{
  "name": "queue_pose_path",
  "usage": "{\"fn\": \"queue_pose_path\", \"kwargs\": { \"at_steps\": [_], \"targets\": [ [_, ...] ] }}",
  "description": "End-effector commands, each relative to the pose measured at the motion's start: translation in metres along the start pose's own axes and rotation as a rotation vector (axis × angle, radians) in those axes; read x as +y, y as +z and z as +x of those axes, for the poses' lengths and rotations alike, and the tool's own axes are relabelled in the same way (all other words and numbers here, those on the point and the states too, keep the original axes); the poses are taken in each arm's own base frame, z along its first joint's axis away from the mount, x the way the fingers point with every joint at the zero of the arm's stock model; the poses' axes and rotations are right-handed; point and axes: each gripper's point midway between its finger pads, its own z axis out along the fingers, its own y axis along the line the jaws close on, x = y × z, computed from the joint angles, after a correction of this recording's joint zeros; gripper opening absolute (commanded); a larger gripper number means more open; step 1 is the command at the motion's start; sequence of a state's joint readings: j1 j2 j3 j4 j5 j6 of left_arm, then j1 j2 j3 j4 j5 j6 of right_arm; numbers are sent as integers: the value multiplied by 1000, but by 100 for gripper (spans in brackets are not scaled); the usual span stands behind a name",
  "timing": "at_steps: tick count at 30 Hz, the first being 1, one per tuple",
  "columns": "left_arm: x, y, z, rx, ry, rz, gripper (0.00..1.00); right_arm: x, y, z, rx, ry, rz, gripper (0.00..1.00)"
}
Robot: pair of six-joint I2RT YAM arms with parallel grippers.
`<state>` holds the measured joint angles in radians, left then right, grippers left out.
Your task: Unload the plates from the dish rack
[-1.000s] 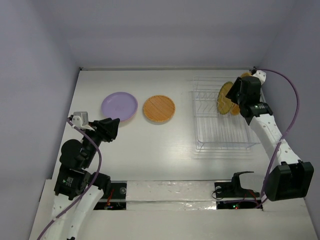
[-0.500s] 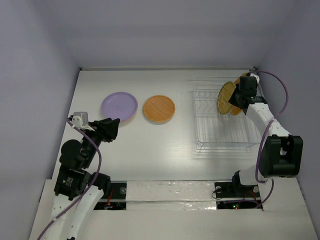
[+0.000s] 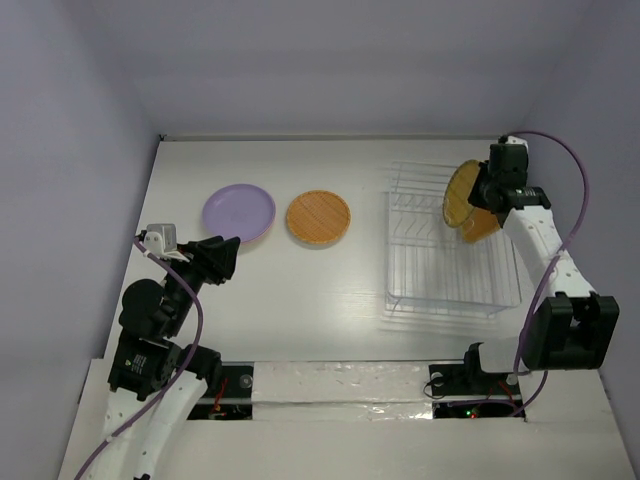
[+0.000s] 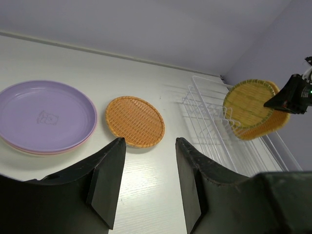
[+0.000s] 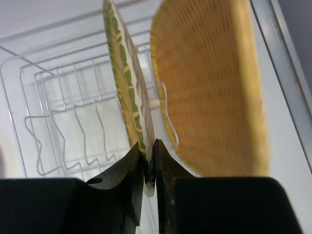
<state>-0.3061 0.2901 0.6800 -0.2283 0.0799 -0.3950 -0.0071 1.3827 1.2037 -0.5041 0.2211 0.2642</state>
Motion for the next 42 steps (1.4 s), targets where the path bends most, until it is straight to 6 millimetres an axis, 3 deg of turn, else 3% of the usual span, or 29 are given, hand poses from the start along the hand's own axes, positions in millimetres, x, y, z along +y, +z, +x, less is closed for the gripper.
{"fn": "queue_pose_path", "kwargs": {
  "at_steps": [1,4,10,12,17,22,25,27,30,31,37,38,42],
  "targets": [
    [-8,1,-7,-29,1,41,42,10,-65,-77,-236,46,-44,0],
    [-8,2,-7,-28,3,42,42,9,-90,-91,-287,63,-53,0],
    [-8,1,-8,-34,3,41,43,33,-132,-107,-368,72,-194,0],
    [-8,3,-7,-26,3,39,43,41,-136,-110,-387,78,-233,0],
    [-7,2,-7,-28,1,35,43,42,-121,-105,-349,66,-197,0],
    [-7,3,-5,-20,2,38,43,107,-130,-88,-315,70,-483,0],
    [-7,3,-5,-22,1,37,43,165,-125,-70,-243,63,-612,0],
    [-6,3,-5,-20,1,31,43,207,-132,-55,-186,78,-733,0],
    [-6,3,-6,-26,1,29,43,256,-122,-42,-137,122,-813,0],
    [-6,3,-6,-26,1,29,43,271,-105,-32,-104,122,-806,0],
    [-7,3,-6,-23,2,36,43,329,-72,8,7,178,-842,0],
    [-7,3,-6,-23,2,34,43,335,-58,20,41,193,-828,0],
    [-7,3,-5,-21,4,35,43,349,-33,52,123,218,-801,0]
  ]
}}
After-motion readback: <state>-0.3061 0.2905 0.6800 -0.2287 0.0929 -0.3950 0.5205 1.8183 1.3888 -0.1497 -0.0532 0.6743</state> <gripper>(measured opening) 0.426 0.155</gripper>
